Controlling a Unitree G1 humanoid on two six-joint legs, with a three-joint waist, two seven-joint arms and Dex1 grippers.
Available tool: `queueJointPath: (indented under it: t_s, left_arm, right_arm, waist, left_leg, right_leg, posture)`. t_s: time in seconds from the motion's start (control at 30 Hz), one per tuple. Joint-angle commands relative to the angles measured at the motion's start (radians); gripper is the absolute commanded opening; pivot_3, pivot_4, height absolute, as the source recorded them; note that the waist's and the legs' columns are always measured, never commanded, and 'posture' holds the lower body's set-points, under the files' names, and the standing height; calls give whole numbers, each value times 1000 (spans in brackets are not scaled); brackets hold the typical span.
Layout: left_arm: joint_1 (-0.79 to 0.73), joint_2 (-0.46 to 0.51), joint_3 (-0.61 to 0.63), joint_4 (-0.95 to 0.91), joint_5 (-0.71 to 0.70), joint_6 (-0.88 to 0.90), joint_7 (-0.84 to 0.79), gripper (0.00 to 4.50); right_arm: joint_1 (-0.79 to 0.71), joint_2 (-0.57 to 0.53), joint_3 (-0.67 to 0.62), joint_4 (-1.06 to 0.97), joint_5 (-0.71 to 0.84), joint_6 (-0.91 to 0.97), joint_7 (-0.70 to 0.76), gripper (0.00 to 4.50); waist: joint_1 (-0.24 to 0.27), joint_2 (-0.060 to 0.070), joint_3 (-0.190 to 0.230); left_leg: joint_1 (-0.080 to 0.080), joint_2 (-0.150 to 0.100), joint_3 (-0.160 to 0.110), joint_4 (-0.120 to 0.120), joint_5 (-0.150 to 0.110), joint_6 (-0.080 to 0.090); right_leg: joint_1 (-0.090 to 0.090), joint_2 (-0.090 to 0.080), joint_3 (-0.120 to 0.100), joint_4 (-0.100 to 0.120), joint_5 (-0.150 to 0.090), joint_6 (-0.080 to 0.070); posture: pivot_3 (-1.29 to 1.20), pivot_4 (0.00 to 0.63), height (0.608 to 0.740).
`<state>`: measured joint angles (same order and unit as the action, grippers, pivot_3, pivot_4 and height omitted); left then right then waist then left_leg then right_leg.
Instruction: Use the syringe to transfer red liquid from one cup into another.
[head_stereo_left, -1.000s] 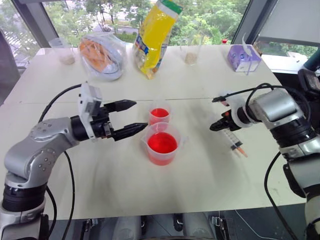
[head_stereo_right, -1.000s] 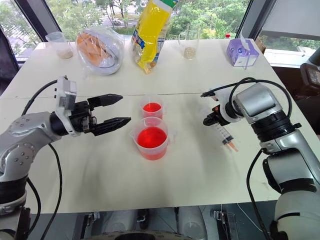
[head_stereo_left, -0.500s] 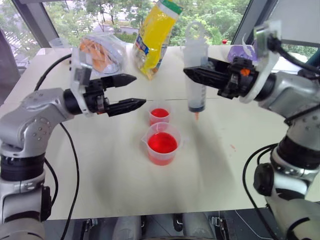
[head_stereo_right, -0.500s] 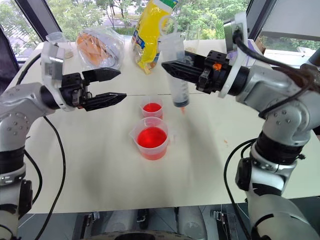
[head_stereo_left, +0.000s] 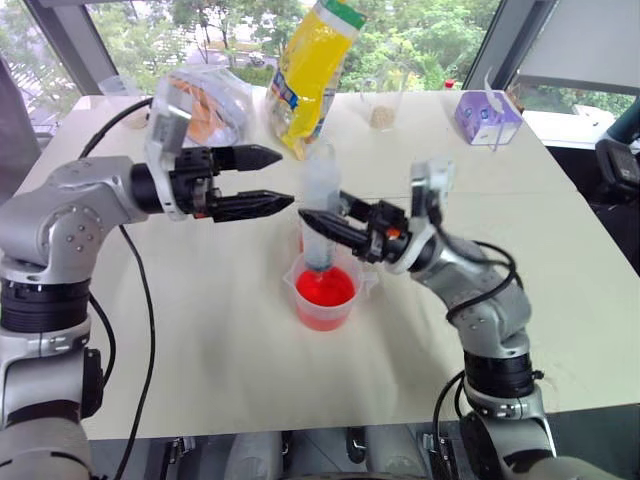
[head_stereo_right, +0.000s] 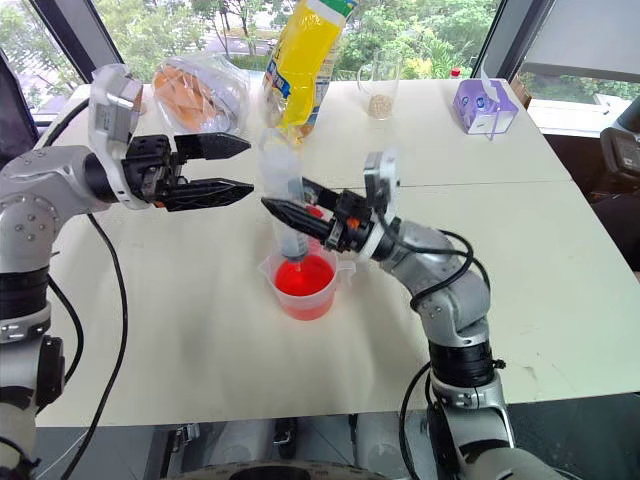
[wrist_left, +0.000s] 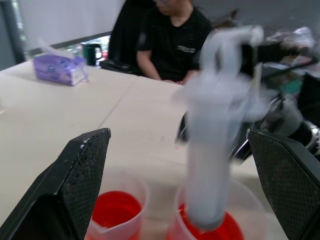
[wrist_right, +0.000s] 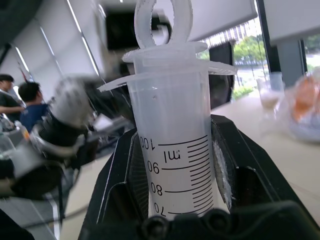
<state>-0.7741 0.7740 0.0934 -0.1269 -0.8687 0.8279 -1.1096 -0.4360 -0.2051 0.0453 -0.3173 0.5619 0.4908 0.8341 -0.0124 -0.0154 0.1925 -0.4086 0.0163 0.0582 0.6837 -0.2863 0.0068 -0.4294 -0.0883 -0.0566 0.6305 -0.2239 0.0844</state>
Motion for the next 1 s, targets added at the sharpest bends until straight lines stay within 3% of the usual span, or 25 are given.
queueJointPath:
  t_s: [0.03,0.7,0.8,1.0]
  left_arm:
    - [-38,15,28,-43,-43,28,-16,4500]
    - [-2,-70,-55,-97,-23,50,-3,4500]
    - [5,-69,-65,-109,-23,57,-8,3633]
    - [15,-68,-73,-114,-12,55,-9,498]
  right_arm:
    - [26,-11,28,-9,-31,-96,25,1362]
    - [107,-82,95,-9,-66,-158,34,1362]
    - [101,-88,94,-9,-64,-157,33,1362]
    - [83,-94,92,0,-62,-157,33,1362]
  waist:
    - [0,0,0]
    - [1,0,0]
    - [1,0,0]
    - [1,0,0]
  left_leg:
    - [0,0,0,0,0,0]
    - [1,0,-1,0,1,-2]
    - [1,0,-1,0,1,-2]
    - [1,0,-1,0,1,-2]
  right_leg:
    - [0,0,0,0,0,0]
    - [0,0,0,1,0,0]
    - [0,0,0,1,0,0]
    - [0,0,0,1,0,0]
  posture:
    - [0,150,740]
    - [0,150,740]
    - [0,150,740]
    - [0,150,740]
